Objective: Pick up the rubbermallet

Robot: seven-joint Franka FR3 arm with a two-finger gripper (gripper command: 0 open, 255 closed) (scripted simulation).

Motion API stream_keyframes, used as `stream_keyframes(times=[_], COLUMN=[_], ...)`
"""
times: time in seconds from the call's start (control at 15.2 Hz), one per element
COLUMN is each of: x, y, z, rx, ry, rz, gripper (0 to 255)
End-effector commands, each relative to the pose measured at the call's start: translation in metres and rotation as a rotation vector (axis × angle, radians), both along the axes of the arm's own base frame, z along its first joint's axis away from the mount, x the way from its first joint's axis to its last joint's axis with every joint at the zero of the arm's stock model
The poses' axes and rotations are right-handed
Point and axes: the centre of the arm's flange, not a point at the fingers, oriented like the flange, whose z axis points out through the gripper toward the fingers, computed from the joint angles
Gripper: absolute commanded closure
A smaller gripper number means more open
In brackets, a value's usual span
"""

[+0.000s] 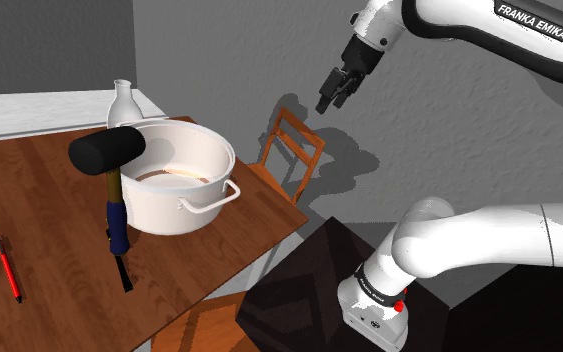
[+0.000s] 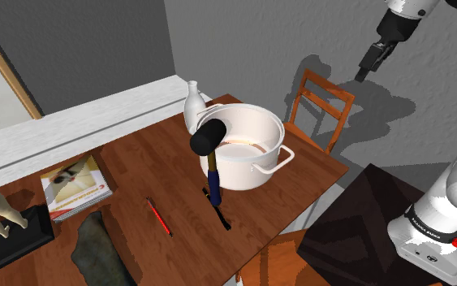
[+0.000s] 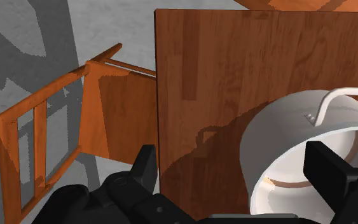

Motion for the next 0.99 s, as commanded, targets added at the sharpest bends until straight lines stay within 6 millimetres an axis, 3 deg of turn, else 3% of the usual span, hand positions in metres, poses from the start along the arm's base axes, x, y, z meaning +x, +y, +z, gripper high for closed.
stream_keyframes(times=[0.0, 0.46, 0.92], x=[0.0, 0.015, 0.052], y=[0.0, 0.092, 0.179], z=[0.0, -0.02, -0.04], rx=[0.0, 0.017, 0.034], ry=[0.0, 0.033, 0.067], rz=[0.0, -0.246, -0.491], gripper=[0, 0, 0])
